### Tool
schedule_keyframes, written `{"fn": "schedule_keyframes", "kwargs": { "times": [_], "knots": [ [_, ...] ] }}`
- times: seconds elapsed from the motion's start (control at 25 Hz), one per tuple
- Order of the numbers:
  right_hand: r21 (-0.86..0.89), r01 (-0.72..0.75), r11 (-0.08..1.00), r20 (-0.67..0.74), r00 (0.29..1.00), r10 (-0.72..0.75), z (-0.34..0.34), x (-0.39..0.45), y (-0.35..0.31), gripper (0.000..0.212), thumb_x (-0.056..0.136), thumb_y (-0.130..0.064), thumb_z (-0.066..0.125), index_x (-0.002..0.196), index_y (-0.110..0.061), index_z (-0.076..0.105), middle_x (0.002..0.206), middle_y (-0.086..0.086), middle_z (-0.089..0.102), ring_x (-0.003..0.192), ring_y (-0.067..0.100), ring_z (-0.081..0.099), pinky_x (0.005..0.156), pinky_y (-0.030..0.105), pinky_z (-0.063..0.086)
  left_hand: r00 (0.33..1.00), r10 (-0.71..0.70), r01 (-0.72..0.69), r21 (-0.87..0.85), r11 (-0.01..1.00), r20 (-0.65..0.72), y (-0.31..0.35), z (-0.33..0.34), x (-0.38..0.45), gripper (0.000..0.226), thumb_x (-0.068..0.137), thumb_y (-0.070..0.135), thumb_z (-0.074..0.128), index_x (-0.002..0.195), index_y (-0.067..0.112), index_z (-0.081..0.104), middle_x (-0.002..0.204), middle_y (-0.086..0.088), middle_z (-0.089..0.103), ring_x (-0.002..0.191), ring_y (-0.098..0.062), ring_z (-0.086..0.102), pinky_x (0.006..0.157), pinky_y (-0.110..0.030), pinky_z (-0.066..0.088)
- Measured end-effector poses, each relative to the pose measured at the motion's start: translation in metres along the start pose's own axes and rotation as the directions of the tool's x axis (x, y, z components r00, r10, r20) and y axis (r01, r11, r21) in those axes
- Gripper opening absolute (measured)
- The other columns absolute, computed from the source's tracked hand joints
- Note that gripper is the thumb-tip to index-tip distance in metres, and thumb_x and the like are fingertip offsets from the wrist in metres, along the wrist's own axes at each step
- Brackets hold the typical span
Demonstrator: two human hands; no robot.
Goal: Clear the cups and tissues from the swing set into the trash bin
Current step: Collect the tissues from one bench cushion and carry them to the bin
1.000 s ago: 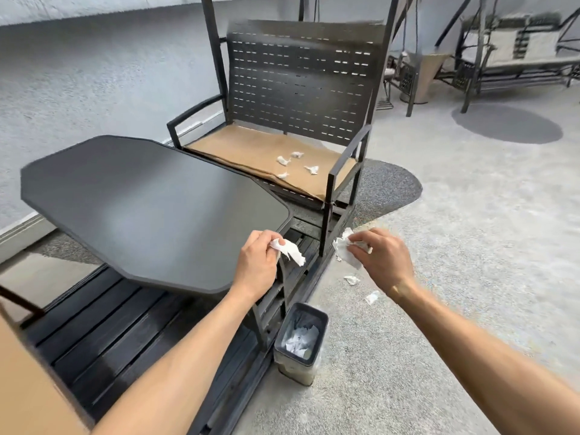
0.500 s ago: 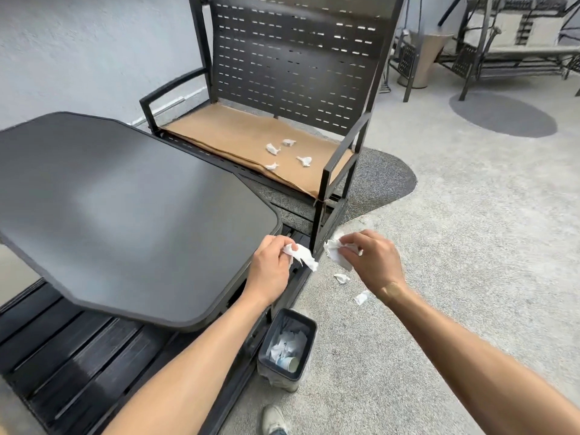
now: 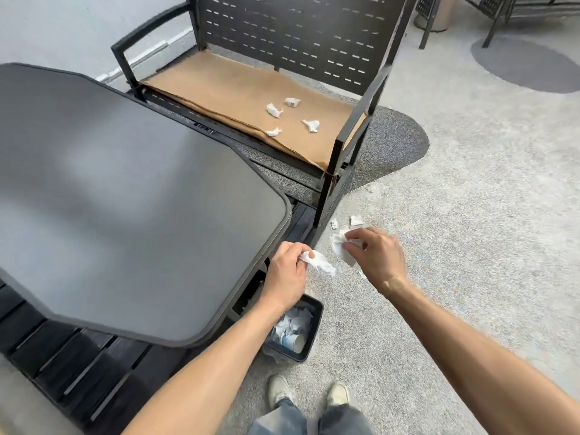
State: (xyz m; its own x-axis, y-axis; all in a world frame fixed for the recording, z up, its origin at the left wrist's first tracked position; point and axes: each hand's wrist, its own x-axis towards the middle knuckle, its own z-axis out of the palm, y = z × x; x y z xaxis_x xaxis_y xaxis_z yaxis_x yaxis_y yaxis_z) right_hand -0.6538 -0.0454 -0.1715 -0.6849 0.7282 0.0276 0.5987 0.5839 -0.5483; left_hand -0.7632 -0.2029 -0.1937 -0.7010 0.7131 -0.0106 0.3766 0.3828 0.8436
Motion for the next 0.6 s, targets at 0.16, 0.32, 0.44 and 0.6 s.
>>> {"fn": "schedule_keyframes", "kwargs": {
  "times": [0.16, 0.32, 0.44, 0.6],
  "knots": [
    [-0.005, -0.040, 0.999, 0.094, 0.995, 0.041, 0.027, 0.009, 0.021, 0.020, 0.086, -0.038, 0.066, 0.104, -0.028, 0.069, 0.101, -0.007, 0.067, 0.082, 0.009, 0.055, 0.068, 0.027, 0.045, 0.996, -0.090, 0.089, 0.009, 0.996, 0.013, -0.023, 0.018, 0.007, 0.019, 0.092, 0.001, 0.050, 0.094, 0.013, 0.064, 0.098, 0.003, 0.052, 0.078, 0.002, 0.049, 0.068, -0.004, 0.036],
    [-0.007, -0.065, 0.998, 0.212, 0.975, 0.065, 0.062, 0.013, 0.050, 0.021, 0.085, -0.036, 0.068, 0.104, -0.026, 0.070, 0.102, -0.003, 0.069, 0.085, 0.013, 0.059, 0.074, 0.033, 0.052, 0.974, -0.224, 0.224, 0.026, 0.974, 0.012, -0.057, 0.044, 0.006, 0.022, 0.093, 0.000, 0.049, 0.093, 0.016, 0.063, 0.101, 0.002, 0.053, 0.081, 0.002, 0.050, 0.069, -0.003, 0.035],
    [0.019, -0.103, 0.994, 0.288, 0.953, 0.094, 0.094, 0.017, 0.071, 0.022, 0.086, -0.030, 0.068, 0.106, -0.022, 0.070, 0.106, 0.001, 0.069, 0.082, 0.010, 0.055, 0.071, 0.027, 0.047, 0.944, -0.331, 0.330, 0.056, 0.942, 0.008, -0.092, 0.068, 0.003, 0.023, 0.092, 0.000, 0.050, 0.094, 0.019, 0.063, 0.100, 0.006, 0.051, 0.083, -0.003, 0.049, 0.070, -0.004, 0.035],
    [0.093, -0.245, 0.965, 0.396, 0.898, 0.190, 0.163, 0.021, 0.112, 0.024, 0.087, -0.025, 0.067, 0.110, -0.019, 0.068, 0.113, 0.002, 0.069, 0.085, 0.011, 0.058, 0.078, 0.026, 0.048, 0.880, -0.475, 0.474, 0.103, 0.875, -0.010, -0.152, 0.107, -0.003, 0.025, 0.091, -0.001, 0.050, 0.096, 0.020, 0.064, 0.102, 0.006, 0.051, 0.090, -0.006, 0.049, 0.071, -0.006, 0.032]
  ]
}}
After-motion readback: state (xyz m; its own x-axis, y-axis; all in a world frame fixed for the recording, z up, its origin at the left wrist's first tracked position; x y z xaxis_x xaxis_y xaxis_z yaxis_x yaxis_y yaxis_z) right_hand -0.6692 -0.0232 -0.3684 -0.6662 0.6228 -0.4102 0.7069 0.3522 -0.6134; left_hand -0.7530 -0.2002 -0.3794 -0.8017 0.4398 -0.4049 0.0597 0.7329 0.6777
